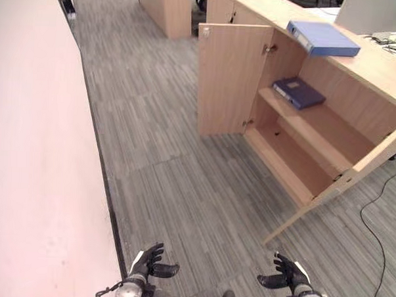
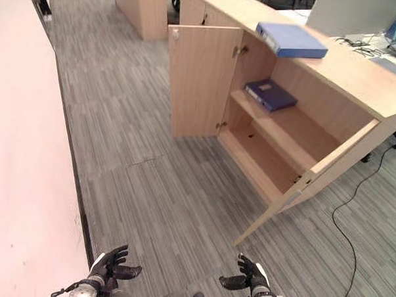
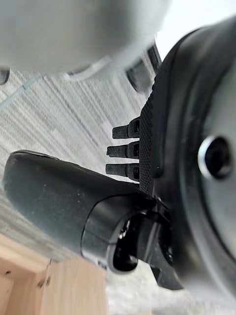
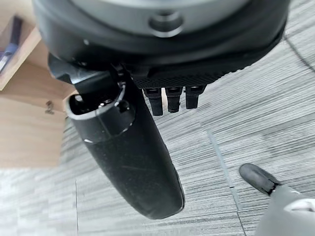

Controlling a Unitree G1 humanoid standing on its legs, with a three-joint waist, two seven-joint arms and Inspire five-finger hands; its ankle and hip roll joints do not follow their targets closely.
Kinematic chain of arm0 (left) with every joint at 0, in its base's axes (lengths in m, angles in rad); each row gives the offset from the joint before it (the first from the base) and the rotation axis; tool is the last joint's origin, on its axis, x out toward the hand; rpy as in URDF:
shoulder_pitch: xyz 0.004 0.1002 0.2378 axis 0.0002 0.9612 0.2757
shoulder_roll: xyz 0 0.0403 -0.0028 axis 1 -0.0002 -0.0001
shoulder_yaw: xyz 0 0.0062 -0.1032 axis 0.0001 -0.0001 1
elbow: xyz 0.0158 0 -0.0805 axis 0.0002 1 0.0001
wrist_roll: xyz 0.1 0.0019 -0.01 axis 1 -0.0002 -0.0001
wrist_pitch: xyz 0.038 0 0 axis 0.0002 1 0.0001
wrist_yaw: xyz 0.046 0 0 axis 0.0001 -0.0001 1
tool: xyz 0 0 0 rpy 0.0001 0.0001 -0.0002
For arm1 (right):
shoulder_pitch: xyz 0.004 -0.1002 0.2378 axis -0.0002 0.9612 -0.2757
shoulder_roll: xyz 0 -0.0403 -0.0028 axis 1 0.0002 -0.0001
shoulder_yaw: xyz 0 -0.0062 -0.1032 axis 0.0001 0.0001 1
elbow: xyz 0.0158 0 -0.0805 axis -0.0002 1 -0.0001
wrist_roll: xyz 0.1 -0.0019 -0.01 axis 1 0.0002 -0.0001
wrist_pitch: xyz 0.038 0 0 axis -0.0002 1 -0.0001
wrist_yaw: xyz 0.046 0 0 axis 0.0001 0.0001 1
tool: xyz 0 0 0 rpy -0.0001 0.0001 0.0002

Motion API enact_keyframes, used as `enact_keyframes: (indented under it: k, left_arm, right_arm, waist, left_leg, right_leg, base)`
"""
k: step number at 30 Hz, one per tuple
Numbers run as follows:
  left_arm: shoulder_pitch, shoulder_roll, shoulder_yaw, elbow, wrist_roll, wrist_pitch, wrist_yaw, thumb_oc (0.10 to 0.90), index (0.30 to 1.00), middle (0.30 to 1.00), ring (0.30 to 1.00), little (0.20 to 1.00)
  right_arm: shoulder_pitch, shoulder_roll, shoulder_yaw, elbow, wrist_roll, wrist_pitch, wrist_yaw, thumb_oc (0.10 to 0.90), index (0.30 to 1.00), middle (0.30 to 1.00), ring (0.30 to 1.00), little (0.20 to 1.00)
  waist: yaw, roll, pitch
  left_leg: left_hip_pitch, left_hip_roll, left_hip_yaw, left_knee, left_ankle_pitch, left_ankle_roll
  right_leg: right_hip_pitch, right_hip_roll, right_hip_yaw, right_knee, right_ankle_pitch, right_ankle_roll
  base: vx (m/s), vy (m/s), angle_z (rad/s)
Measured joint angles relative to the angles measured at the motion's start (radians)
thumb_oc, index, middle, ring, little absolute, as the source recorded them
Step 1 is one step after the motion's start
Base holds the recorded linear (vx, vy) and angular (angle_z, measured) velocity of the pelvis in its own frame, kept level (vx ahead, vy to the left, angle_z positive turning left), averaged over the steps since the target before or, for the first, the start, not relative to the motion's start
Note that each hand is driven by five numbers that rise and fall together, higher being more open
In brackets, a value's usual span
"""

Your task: Put the empty folder in the office cabinet

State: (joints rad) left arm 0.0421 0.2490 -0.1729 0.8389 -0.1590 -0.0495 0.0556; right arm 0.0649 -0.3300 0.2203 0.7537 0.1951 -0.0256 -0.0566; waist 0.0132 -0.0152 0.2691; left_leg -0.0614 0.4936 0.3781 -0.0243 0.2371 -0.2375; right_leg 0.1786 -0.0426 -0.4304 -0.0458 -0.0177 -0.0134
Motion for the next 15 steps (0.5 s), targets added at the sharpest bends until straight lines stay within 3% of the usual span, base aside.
enact_keyframes:
  k: [3, 4, 5, 6, 7, 8, 9, 10, 11, 12, 13, 15]
  left_arm:
    - [-0.011, -0.006, 0.001, 0.049, -0.026, 0.000, 0.006, 0.800, 0.900, 0.900, 0.900, 0.900]
    - [-0.012, -0.017, 0.004, 0.055, -0.033, 0.001, 0.009, 0.800, 0.900, 0.900, 0.900, 0.900]
    - [-0.002, -0.038, 0.010, 0.053, -0.033, 0.000, 0.017, 0.800, 0.900, 0.900, 0.900, 0.900]
    - [-0.004, -0.050, 0.018, 0.062, -0.034, 0.001, 0.021, 0.800, 0.900, 0.900, 0.900, 0.900]
    - [-0.004, -0.033, 0.021, 0.061, -0.034, 0.001, 0.023, 0.800, 0.900, 0.900, 0.900, 0.900]
    - [0.007, 0.014, 0.039, 0.041, -0.033, -0.002, 0.029, 0.800, 0.900, 0.900, 0.900, 0.900]
    - [0.005, 0.019, 0.087, 0.042, -0.034, -0.007, 0.039, 0.800, 0.900, 0.900, 0.900, 0.900]
    - [0.002, 0.022, 0.102, 0.051, -0.035, -0.013, 0.051, 0.800, 0.900, 0.900, 0.900, 0.900]
    - [0.014, 0.031, 0.094, 0.061, -0.034, -0.007, 0.056, 0.800, 0.900, 0.900, 0.900, 0.900]
    - [0.015, 0.036, 0.085, 0.064, -0.033, -0.001, 0.049, 0.800, 0.900, 0.900, 0.900, 0.900]
    - [0.013, 0.039, 0.078, 0.064, -0.031, -0.002, 0.044, 0.800, 0.900, 0.900, 0.900, 0.900]
    - [0.006, 0.043, 0.068, 0.063, -0.030, 0.003, 0.041, 0.800, 0.900, 0.900, 0.900, 0.900]
  right_arm:
    - [-0.003, -0.011, 0.024, 0.000, -0.029, 0.001, 0.002, 0.800, 0.900, 0.900, 0.900, 0.900]
    - [-0.002, -0.030, 0.043, -0.007, -0.036, 0.000, 0.004, 0.800, 0.900, 0.900, 0.900, 0.900]
    - [0.005, -0.059, 0.055, -0.019, -0.038, -0.004, 0.013, 0.800, 0.900, 0.900, 0.900, 0.900]
    - [-0.004, -0.072, 0.078, -0.001, -0.044, -0.001, 0.012, 0.800, 0.900, 0.900, 0.900, 0.900]
    - [-0.015, -0.056, 0.103, 0.010, -0.056, 0.006, 0.014, 0.800, 0.900, 0.900, 0.900, 0.900]
    - [-0.001, -0.020, 0.126, -0.016, -0.071, 0.002, 0.037, 0.800, 0.900, 0.900, 0.900, 0.900]
    - [0.008, 0.014, 0.110, -0.033, -0.074, -0.001, 0.041, 0.800, 0.900, 0.900, 0.900, 0.900]
    - [-0.001, 0.032, 0.114, -0.028, -0.074, -0.012, 0.041, 0.800, 0.900, 0.900, 0.900, 0.900]
    - [-0.013, 0.075, 0.108, -0.005, -0.074, -0.013, 0.036, 0.800, 0.900, 0.900, 0.900, 0.900]
    - [-0.026, 0.089, 0.111, 0.013, -0.074, -0.011, 0.037, 0.800, 0.900, 0.900, 0.900, 0.900]
    - [-0.023, 0.092, 0.113, 0.018, -0.074, -0.010, 0.039, 0.800, 0.900, 0.900, 0.900, 0.900]
    - [-0.040, 0.103, 0.108, 0.045, -0.073, -0.007, 0.037, 0.800, 0.900, 0.900, 0.900, 0.900]
  waist:
    - [0.025, 0.009, 0.001]
    - [0.024, 0.034, 0.001]
    - [0.032, 0.069, -0.007]
    - [0.051, 0.088, -0.006]
    - [0.071, 0.060, -0.009]
    - [0.074, 0.001, -0.015]
    - [0.075, -0.031, -0.022]
    - [0.073, -0.049, -0.023]
    - [0.082, -0.062, -0.043]
    - [0.094, -0.054, -0.065]
    - [0.096, -0.066, -0.063]
    - [0.090, -0.078, -0.076]
  left_leg:
    - [-0.008, 0.002, 0.007, -0.028, 0.002, -0.012]
    - [-0.002, -0.021, 0.015, -0.023, -0.028, 0.024]
    - [-0.004, -0.017, 0.012, -0.009, -0.108, 0.063]
    - [-0.003, -0.024, -0.012, 0.031, -0.018, 0.045]
    - [-0.004, -0.056, 0.004, 0.058, -0.025, 0.061]
    - [0.000, -0.117, 0.017, 0.060, -0.040, 0.080]
    - [-0.021, -0.137, 0.015, 0.105, -0.071, 0.077]
    - [-0.028, -0.149, 0.011, 0.141, -0.103, 0.088]
    - [-0.071, -0.135, 0.021, 0.263, -0.179, 0.071]
    - [-0.115, -0.105, 0.028, 0.362, -0.237, 0.066]
    - [-0.132, -0.105, 0.032, 0.395, -0.262, 0.075]
    - [-0.145, -0.116, 0.049, 0.444, -0.300, 0.105]
  right_leg:
    - [0.024, -0.057, 0.036, 0.037, -0.032, 0.052]
    - [0.027, -0.072, 0.047, 0.051, -0.033, 0.098]
    - [0.048, -0.075, 0.061, 0.056, -0.027, 0.134]
    - [0.044, -0.105, 0.090, 0.105, -0.046, 0.175]
    - [0.015, -0.148, 0.115, 0.162, -0.081, 0.171]
    - [-0.024, -0.202, 0.130, 0.224, -0.129, 0.166]
    - [-0.013, -0.214, 0.144, 0.186, -0.126, 0.163]
    - [-0.008, -0.230, 0.159, 0.186, -0.114, 0.177]
    - [0.018, -0.247, 0.172, 0.146, -0.103, 0.200]
    - [0.027, -0.244, 0.173, 0.120, -0.096, 0.214]
    - [0.025, -0.249, 0.175, 0.109, -0.094, 0.219]
    - [0.014, -0.277, 0.170, 0.127, -0.045, 0.275]
  base:
    - [0.49, 0.224, 0.00]
    - [0.47, 0.204, -0.07]
    - [0.47, 0.208, -0.26]
    - [0.17, 0.082, -0.36]
    - [0.33, 0.195, -0.14]
    - [0.49, 0.312, 0.16]
    - [0.61, 0.390, 0.35]
    - [0.45, 0.286, 0.05]
    - [0.63, 0.374, -0.23]
    - [0.51, 0.302, -0.30]
    - [0.58, 0.398, -0.20]
    - [0.28, 0.240, -0.07]
